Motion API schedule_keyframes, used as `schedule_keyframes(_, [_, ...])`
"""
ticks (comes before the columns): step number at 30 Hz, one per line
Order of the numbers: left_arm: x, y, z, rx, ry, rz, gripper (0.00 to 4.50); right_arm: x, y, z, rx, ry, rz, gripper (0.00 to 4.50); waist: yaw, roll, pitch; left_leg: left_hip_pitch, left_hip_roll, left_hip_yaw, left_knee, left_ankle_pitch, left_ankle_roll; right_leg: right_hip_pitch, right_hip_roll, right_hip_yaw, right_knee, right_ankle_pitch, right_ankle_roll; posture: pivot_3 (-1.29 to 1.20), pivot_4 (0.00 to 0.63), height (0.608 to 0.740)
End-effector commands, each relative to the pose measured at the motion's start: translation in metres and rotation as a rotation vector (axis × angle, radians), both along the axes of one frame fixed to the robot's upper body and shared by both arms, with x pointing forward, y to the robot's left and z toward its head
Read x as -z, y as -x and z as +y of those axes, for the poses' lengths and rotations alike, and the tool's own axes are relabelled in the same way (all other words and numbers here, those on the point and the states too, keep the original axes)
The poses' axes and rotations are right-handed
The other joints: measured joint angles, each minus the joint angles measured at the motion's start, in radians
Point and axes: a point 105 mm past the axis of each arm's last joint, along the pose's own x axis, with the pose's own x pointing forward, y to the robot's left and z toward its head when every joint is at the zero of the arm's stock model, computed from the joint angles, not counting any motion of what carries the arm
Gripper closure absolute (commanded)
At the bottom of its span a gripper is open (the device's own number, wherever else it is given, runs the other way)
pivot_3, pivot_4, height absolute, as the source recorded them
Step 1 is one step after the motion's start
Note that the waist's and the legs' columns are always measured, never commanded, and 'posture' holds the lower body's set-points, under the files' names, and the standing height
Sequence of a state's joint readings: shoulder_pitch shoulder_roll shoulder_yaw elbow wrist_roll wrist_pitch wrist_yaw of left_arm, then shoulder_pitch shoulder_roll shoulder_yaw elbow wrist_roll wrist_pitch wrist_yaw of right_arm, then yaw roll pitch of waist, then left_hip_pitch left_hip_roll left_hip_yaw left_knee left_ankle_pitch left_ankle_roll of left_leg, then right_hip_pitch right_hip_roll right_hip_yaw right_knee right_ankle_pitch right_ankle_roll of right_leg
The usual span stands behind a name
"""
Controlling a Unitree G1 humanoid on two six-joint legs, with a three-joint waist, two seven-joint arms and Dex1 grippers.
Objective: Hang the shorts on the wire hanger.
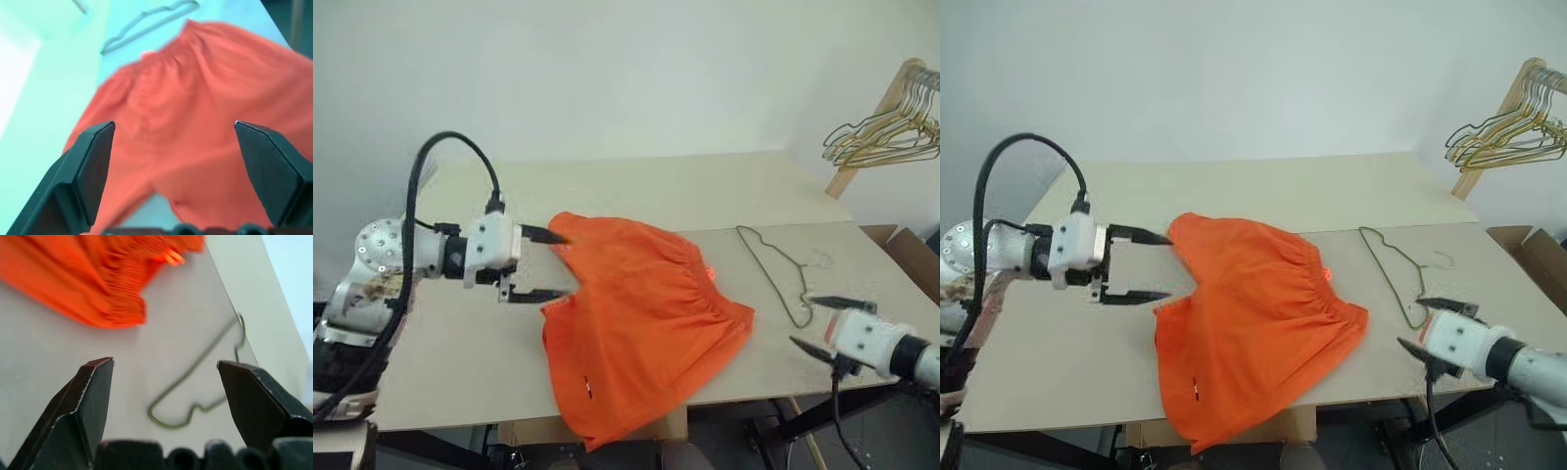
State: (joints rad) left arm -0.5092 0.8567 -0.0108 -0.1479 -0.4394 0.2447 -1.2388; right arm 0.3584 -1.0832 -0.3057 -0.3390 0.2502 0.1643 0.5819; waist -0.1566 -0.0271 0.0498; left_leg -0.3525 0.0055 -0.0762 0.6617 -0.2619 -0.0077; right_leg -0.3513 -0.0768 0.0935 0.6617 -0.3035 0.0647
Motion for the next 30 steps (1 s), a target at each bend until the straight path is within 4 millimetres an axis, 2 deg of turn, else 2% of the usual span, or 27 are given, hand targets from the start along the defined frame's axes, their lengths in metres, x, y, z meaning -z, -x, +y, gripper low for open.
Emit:
schedule_keyframes(1, [-0.011,-0.003,-0.022,0.018,0.098,0.022,0.27,-0.003,-0.015,-0.02,0.288,-0.095,0.047,0.56,0.003,0.0,0.0,0.0,0.0,0.0,0.0,0.0,0.0,0.0,0.0,0.0,0.0,0.0,0.0,-0.17,0.011,0.74])
schedule_keyframes(4, [-0.011,-0.003,-0.04,0.066,0.124,0.027,0.27,0.012,-0.03,-0.033,0.505,-0.169,0.136,0.56,0.002,0.001,-0.001,0.0,0.0,0.0,0.001,0.0,0.0,0.0,0.0,0.001,0.0,0.0,0.0,-0.17,0.009,0.74])
schedule_keyframes(7, [-0.01,-0.002,-0.051,0.101,0.142,0.029,0.27,0.021,-0.047,-0.042,0.651,-0.257,0.176,0.56,0.002,0.002,-0.001,0.0,-0.001,0.0,0.001,0.0,0.0,-0.001,0.0,0.001,0.0,0.001,0.0,-0.17,0.008,0.74])
schedule_keyframes(10, [-0.006,0.0,-0.059,0.123,0.148,0.034,0.27,0.03,-0.063,-0.047,0.712,-0.308,0.228,0.56,0.001,0.004,-0.001,-0.001,-0.001,0.001,0.0,0.0,0.0,-0.002,0.0,0.001,0.0,0.001,0.0,-0.16,0.009,0.74])
schedule_keyframes(15, [0.0,0.005,-0.06,0.132,0.14,0.04,0.27,0.05,-0.073,-0.058,0.807,-0.324,0.332,0.56,0.003,0.004,-0.001,-0.001,-0.002,0.0,0.0,0.0,0.0,-0.003,0.0,0.001,0.0,0.001,0.0,-0.14,0.011,0.74])
schedule_keyframes(18, [0.0,0.006,-0.058,0.124,0.138,0.036,0.24,0.054,-0.075,-0.057,0.821,-0.371,0.393,1.14,0.004,0.004,-0.001,-0.001,-0.002,0.0,0.0,0.0,0.0,-0.002,-0.001,0.001,0.0,0.001,0.0,-0.12,0.011,0.74])
schedule_keyframes(22, [0.001,0.009,-0.055,0.115,0.129,0.031,0.24,0.06,-0.073,-0.053,0.833,-0.416,0.476,2.5,0.005,0.004,-0.001,-0.001,-0.002,0.0,0.0,0.0,0.0,-0.002,0.0,0.001,0.0,0.001,0.0,-0.1,0.014,0.74])
schedule_keyframes(27, [0.001,0.01,-0.053,0.11,0.125,0.026,0.24,0.062,-0.072,-0.053,0.86,-0.439,0.49,4.25,0.008,0.004,-0.001,-0.001,-0.002,0.0,0.0,0.0,0.0,-0.002,0.0,0.0,0.0,0.001,0.0,-0.11,0.016,0.74])
schedule_keyframes(28, [0.001,0.01,-0.053,0.11,0.124,0.024,0.24,0.061,-0.072,-0.054,0.866,-0.435,0.478,4.48,0.008,0.004,-0.001,-0.001,-0.002,0.0,0.0,0.0,0.0,-0.002,0.0,0.0,0.0,0.001,0.0,-0.11,0.016,0.74])
schedule_keyframes(30, [0.0,0.009,-0.053,0.105,0.128,0.02,0.24,0.053,-0.075,-0.054,0.885,-0.439,0.436,4.48,0.008,0.004,-0.001,-0.001,-0.002,0.0,0.0,0.0,0.0,-0.002,0.0,0.0,-0.001,0.001,0.0,-0.11,0.016,0.74])
